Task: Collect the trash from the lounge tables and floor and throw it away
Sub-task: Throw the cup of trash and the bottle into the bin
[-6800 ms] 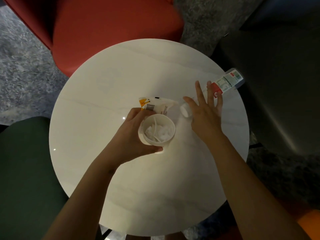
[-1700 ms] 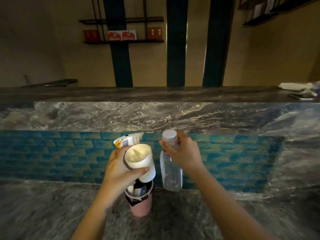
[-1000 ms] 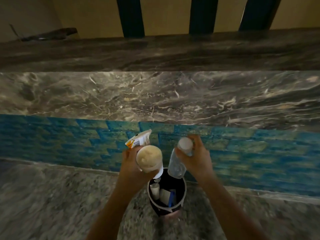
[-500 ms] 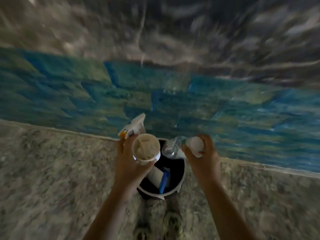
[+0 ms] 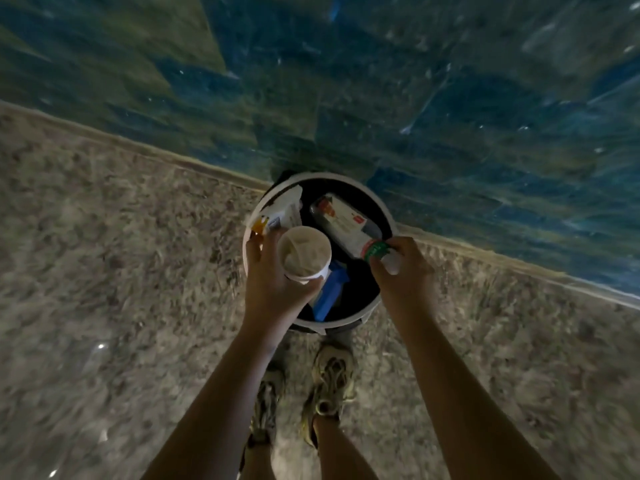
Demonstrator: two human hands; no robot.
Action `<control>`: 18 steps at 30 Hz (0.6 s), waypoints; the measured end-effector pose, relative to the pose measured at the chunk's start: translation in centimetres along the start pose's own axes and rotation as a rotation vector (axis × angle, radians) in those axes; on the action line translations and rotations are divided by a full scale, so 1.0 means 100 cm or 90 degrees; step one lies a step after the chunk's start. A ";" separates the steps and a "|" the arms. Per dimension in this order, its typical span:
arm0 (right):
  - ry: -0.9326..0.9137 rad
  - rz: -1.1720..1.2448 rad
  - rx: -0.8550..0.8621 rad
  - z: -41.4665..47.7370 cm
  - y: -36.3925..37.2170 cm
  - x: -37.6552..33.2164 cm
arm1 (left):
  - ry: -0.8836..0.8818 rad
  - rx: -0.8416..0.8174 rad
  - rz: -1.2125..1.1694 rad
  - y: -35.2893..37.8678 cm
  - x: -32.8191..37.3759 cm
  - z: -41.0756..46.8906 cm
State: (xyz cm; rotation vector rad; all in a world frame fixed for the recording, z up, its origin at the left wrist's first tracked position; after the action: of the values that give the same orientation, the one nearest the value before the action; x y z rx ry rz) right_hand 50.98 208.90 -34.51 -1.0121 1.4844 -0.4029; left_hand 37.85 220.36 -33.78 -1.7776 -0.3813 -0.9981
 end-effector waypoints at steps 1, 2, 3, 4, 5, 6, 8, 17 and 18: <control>0.012 0.006 -0.019 -0.003 0.008 0.002 | -0.001 -0.001 0.000 0.004 -0.002 0.001; 0.014 0.009 -0.033 -0.005 0.017 0.003 | 0.001 -0.001 -0.002 0.007 -0.004 0.002; 0.011 0.006 -0.048 -0.006 0.026 0.003 | 0.004 -0.002 -0.003 0.010 -0.006 0.003; 0.009 0.003 -0.058 -0.005 0.034 0.003 | 0.007 -0.001 -0.005 0.013 -0.008 0.005; 0.015 -0.003 -0.066 -0.003 0.041 0.003 | 0.010 -0.004 -0.003 0.015 -0.010 0.006; 0.022 -0.010 -0.066 0.001 0.047 0.004 | 0.014 -0.004 -0.001 0.017 -0.012 0.008; 0.036 -0.021 -0.063 0.008 0.057 0.005 | 0.004 -0.014 -0.002 0.020 -0.017 0.012; 0.005 -0.027 0.062 0.010 0.024 0.002 | -0.043 -0.069 0.078 0.033 -0.029 0.008; 0.005 -0.021 0.063 0.009 0.020 0.001 | -0.036 -0.074 0.076 0.034 -0.030 0.008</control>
State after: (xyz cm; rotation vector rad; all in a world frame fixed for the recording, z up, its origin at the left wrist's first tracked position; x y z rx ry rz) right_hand 51.09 210.19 -36.29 -0.9580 1.4416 -0.5002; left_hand 38.63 220.16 -38.29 -1.9136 -0.2531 -0.9027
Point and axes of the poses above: each hand's wrist, its own z-axis towards the middle knuckle, its own y-axis out of the palm, x = y × z, the point moved 1 cm from there along z, towards the middle knuckle, and after that the axes turned 10 degrees about x, right-handed, at the moved point
